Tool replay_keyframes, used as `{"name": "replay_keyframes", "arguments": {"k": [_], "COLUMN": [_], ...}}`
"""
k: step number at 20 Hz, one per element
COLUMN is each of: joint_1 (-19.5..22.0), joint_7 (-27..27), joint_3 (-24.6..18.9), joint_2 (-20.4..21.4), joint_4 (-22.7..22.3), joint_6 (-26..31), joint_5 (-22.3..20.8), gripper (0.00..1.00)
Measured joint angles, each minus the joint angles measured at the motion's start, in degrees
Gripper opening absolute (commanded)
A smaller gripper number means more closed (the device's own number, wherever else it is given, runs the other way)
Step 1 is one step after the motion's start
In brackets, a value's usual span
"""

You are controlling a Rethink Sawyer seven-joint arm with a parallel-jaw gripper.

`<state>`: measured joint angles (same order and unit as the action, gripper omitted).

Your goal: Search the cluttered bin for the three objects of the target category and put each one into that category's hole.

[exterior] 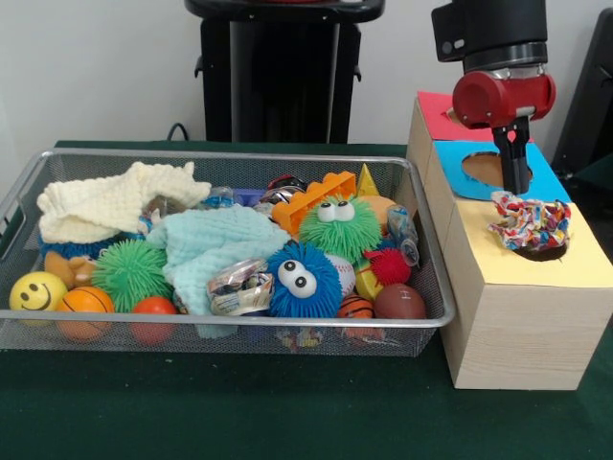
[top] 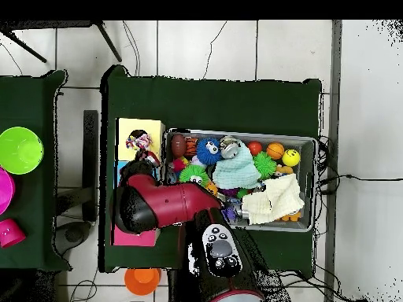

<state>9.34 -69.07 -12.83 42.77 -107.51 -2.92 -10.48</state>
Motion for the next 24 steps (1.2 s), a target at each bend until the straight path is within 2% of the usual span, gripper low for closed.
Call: {"name": "replay_keyframes", "arguments": {"k": [14, 24], "joint_1": [-0.3, -1.2], "joint_7": [0.0, 0.0], "joint_3": [0.0, 0.0], "joint_2": [-2.8, -4.1], "joint_4": [1.8, 3.1], "joint_6": [-0.4, -4.6], "joint_5": [0.0, 0.0], "gripper": [0.00, 0.00]}}
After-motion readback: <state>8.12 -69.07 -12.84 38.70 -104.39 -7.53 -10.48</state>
